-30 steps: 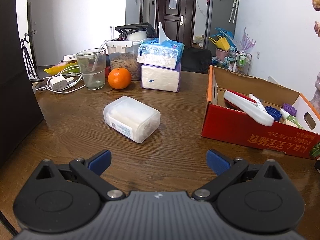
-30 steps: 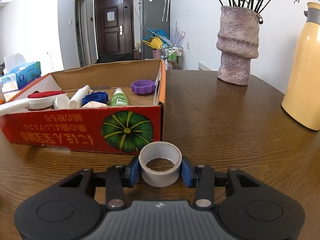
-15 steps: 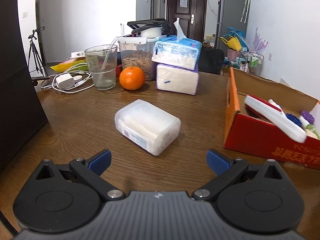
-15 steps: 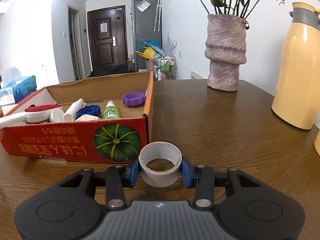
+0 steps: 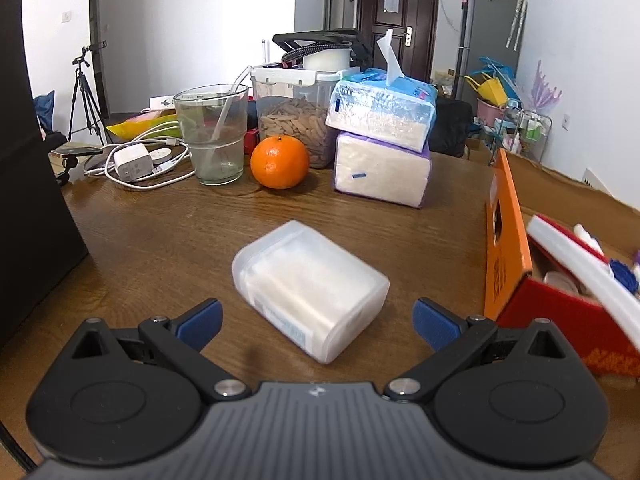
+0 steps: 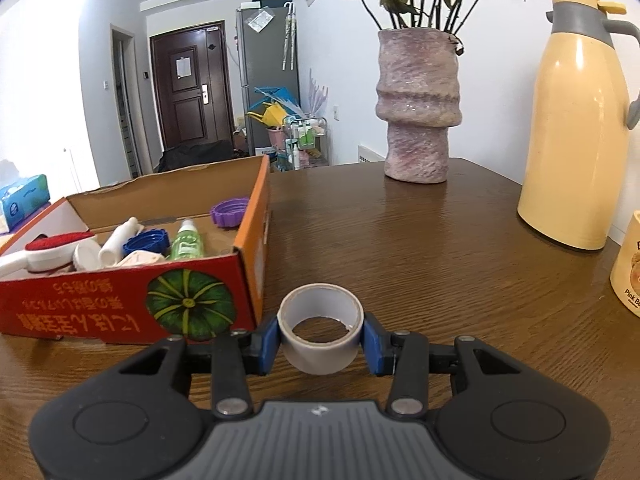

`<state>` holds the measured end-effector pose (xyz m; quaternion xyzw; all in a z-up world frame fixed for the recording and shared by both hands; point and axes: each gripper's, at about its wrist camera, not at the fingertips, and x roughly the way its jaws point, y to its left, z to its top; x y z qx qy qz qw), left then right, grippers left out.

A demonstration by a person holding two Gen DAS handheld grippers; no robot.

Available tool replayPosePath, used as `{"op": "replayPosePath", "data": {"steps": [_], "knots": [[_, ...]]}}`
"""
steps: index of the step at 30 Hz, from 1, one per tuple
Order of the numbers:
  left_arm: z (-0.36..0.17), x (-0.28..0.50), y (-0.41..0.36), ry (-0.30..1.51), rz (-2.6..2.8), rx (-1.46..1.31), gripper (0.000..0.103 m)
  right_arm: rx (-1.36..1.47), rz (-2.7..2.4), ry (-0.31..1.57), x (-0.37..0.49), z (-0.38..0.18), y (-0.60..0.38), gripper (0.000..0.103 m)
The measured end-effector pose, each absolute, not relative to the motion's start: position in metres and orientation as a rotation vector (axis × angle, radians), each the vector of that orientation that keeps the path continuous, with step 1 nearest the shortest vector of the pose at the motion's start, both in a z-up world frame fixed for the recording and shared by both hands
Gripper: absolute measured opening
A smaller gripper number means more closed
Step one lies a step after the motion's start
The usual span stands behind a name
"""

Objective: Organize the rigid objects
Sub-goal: 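Lift tape roll with right tool while left gripper closes on clear plastic container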

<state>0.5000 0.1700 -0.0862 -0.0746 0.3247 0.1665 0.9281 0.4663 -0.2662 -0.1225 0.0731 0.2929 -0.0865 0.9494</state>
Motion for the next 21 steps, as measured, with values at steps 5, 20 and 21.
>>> {"op": "replayPosePath", "data": {"steps": [5, 20, 21], "knots": [[-0.086, 0.515, 0.170, 0.662, 0.357, -0.173, 0.103, 0.163, -0.198, 0.597, 0.468, -0.123, -0.272, 0.042], [-0.100, 0.555, 0.183, 0.746, 0.532, -0.212, 0.103, 0.154, -0.195, 0.607, 0.471, -0.125, -0.271, 0.042], [-0.101, 0.555, 0.183, 0.749, 0.532, -0.208, 0.103, 0.154, -0.194, 0.607, 0.471, -0.125, -0.271, 0.042]]}}
